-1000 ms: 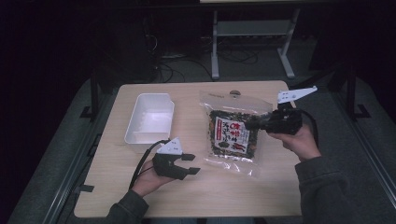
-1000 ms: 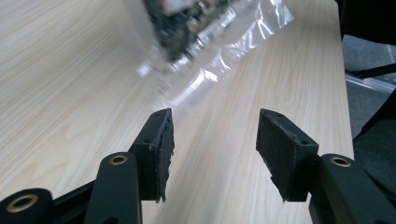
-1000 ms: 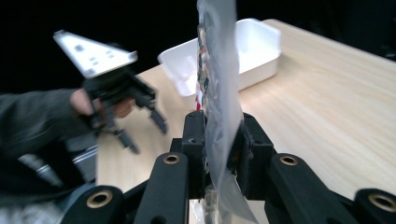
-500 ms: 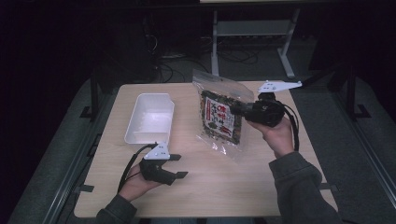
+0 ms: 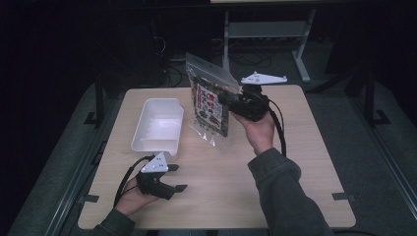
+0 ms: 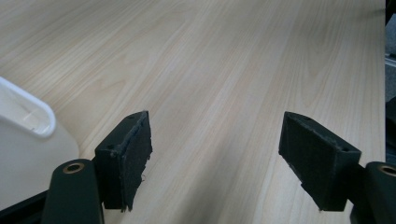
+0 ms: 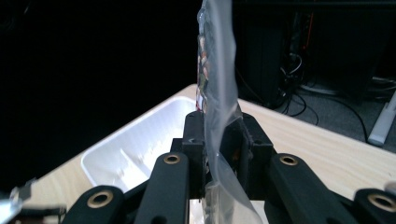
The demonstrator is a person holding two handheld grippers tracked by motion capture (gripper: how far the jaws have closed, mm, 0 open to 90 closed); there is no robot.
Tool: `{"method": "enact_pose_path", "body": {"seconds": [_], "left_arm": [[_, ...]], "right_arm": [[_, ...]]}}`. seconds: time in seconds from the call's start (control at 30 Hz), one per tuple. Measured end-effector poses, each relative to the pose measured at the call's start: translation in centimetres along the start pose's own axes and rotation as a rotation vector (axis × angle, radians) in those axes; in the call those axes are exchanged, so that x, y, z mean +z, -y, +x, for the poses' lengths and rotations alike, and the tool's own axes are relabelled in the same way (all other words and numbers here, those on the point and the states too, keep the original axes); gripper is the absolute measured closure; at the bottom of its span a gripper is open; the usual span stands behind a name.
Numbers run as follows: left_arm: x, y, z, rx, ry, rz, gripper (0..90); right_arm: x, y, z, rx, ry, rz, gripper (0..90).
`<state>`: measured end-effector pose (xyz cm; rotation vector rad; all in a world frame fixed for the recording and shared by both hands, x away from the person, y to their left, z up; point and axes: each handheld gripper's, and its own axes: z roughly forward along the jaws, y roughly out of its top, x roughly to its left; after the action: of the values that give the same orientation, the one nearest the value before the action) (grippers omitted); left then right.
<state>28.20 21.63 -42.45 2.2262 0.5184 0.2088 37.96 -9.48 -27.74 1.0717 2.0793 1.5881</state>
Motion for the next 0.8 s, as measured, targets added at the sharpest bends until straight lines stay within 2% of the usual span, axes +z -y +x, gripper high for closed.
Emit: {"method": "enact_pose_path", "body": {"seconds": [0.03,0.07,0.2,0.23,0.27,0.3,0.33,0.43,0.8], "left_arm": [[-0.1,0.0,0.0,-0.004,0.002,-0.008,23.9],[-0.2,0.1,0.0,-0.005,0.008,-0.013,23.9],[-0.3,0.2,0.2,-0.005,0.001,-0.011,23.0],[-0.4,0.4,0.2,-0.004,-0.002,-0.007,23.0],[-0.4,0.4,0.2,-0.004,-0.002,-0.007,23.0],[-0.4,0.4,0.2,-0.004,-0.001,-0.005,22.9],[-0.4,0.5,0.2,-0.005,0.000,-0.002,22.9],[-0.3,0.6,0.2,-0.003,-0.001,0.004,22.5],[-0.6,1.0,0.5,-0.010,-0.004,0.006,22.3]], "right_arm": [[0.8,-0.5,0.7,-0.002,0.010,-0.015,75.3],[0.8,-0.5,0.7,-0.002,0.010,-0.015,75.3],[2.6,-1.6,2.3,-0.014,0.017,-0.034,75.3],[3.5,-2.0,2.9,-0.017,0.018,-0.043,75.3],[3.5,-2.0,2.9,-0.017,0.018,-0.043,75.3],[4.4,-2.3,3.4,-0.015,0.022,-0.050,75.3],[4.4,-2.3,3.4,-0.015,0.022,-0.050,75.3],[5.9,-2.7,4.3,-0.001,0.029,-0.071,75.4],[9.6,-3.8,6.0,-0.009,0.046,-0.109,75.5]]}}
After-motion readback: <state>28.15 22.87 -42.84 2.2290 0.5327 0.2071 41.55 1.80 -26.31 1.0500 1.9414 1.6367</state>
